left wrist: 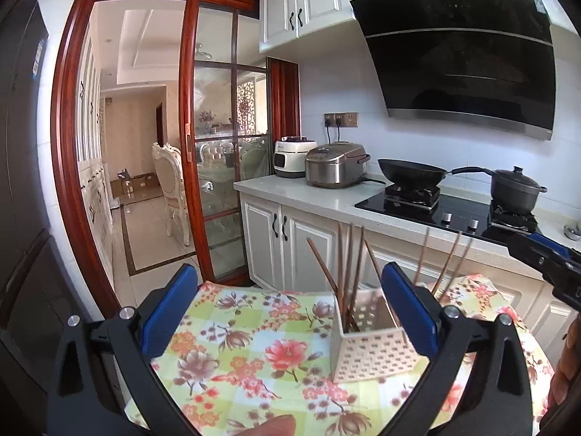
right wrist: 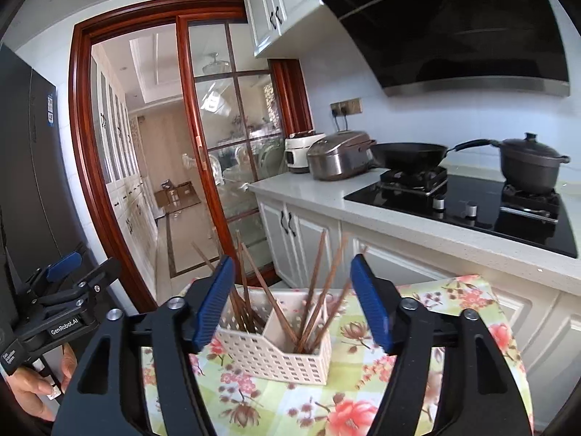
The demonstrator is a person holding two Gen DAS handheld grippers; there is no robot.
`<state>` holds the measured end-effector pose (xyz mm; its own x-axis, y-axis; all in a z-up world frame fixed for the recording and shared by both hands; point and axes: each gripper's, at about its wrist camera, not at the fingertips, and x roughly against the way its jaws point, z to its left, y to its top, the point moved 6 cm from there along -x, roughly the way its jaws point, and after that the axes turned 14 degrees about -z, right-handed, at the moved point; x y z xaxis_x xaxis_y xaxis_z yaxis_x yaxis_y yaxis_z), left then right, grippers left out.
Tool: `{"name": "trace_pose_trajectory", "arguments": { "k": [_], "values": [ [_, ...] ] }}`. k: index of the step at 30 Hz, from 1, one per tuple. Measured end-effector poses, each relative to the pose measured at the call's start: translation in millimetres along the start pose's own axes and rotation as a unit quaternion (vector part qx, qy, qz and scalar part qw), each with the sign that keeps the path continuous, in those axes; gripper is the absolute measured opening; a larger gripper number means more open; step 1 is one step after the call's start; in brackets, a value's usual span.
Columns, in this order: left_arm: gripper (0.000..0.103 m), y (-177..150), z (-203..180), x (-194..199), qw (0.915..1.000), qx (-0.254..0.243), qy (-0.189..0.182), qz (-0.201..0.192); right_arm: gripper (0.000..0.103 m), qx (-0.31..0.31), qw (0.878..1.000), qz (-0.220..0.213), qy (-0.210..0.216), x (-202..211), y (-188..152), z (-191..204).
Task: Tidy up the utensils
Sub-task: 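Raise both open tools back away from the caddy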
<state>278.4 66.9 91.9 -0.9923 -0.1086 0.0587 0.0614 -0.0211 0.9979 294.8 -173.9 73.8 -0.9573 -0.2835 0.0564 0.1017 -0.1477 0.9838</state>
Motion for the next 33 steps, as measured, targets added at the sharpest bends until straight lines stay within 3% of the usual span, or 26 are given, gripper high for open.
{"name": "trace_pose_trajectory", "arguments": {
  "k": [7,11,16,21,33],
  "values": [
    [0.098,-20.8,-14.2,31.7,0.9997,0.011,-0.019,0.006,0.084,0.033,0.999,0.019,-0.010,36.1,-21.3,8.1],
    [0.098,-29.0,-23.8,43.8,0.9996,0.003,-0.024,0.010,0.084,0.047,0.998,0.041,-0.021,44.4,-34.8,7.2],
    [0.098,-36.8,-29.9,55.3,0.9977,0.036,-0.055,0.018,0.084,0.064,0.996,0.061,-0.025,47.8,-48.5,10.9],
    [0.098,-42.4,-34.7,59.8,0.9987,0.007,-0.046,0.020,0.084,0.056,0.996,0.064,-0.028,50.5,-52.3,5.5],
    [0.098,-52.0,-26.4,57.6,0.9980,0.013,-0.044,0.042,0.085,0.054,0.996,0.070,-0.019,48.8,-54.6,6.8]
  ]
}}
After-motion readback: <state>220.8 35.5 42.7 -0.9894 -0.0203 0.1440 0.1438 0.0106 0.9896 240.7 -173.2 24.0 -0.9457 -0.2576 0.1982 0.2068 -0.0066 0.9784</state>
